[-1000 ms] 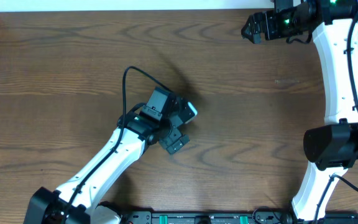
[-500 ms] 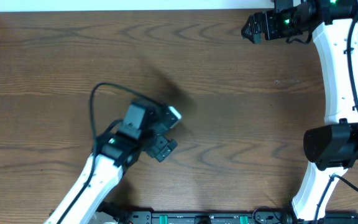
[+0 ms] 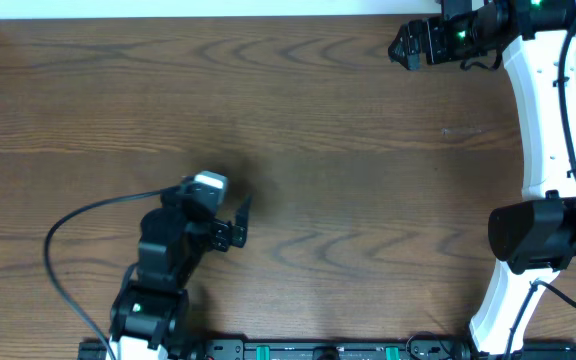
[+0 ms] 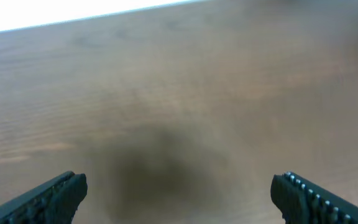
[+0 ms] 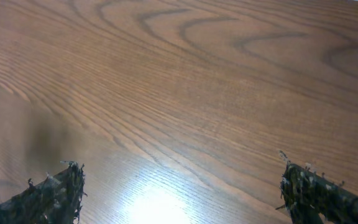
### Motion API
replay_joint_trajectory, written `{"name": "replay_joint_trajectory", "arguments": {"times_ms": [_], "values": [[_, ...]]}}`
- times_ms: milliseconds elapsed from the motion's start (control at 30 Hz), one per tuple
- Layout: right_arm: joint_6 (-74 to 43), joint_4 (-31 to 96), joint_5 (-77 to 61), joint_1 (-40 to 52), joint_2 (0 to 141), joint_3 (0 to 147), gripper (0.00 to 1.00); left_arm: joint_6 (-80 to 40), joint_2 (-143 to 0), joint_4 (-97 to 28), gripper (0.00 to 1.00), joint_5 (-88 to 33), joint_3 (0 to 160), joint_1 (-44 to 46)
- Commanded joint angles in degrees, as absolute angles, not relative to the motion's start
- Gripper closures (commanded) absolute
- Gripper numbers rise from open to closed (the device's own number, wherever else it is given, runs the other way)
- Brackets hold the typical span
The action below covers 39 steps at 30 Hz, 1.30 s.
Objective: Untangle cables
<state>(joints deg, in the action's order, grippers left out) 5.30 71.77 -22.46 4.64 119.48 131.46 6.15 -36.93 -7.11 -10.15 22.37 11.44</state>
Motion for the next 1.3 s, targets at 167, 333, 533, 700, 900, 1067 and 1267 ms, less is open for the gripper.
{"name": "replay_joint_trajectory", "arguments": {"times_ms": [167, 333, 533, 700, 900, 1067, 1267], "values": [[6.1, 71.8, -22.6, 4.7, 117.3, 132.5, 0.01, 1.6, -27.1, 11.1, 0.00, -8.3, 15.3, 8.0], [6.1, 71.8, -22.6, 4.8, 117.3, 132.5, 0.01, 1.6, -23.4, 17.0, 0.00, -8.3, 13.3, 6.9], [6.1, 71.8, -22.6, 4.8, 117.3, 132.5, 0.01, 1.6, -20.9, 17.0, 0.00, -8.3, 13.2, 6.5], [6.1, 71.8, -22.6, 4.8, 117.3, 132.5, 0.01, 1.6, -17.1, 16.8, 0.00, -8.3, 13.2, 6.5], [6.1, 71.8, -22.6, 4.8, 117.3, 132.5, 0.01, 1.3, -13.1, 16.8, 0.00, -8.3, 11.1, 6.1], [6.1, 71.8, -22.6, 4.8, 117.3, 132.5, 0.01, -4.0, -8.6, 16.9, 0.00, -8.0, 6.1, 4.0], [6.1, 71.8, -22.6, 4.8, 117.3, 132.5, 0.01, -6.5, -1.9, 16.3, 0.00, -7.9, 0.3, 1.8]]}}
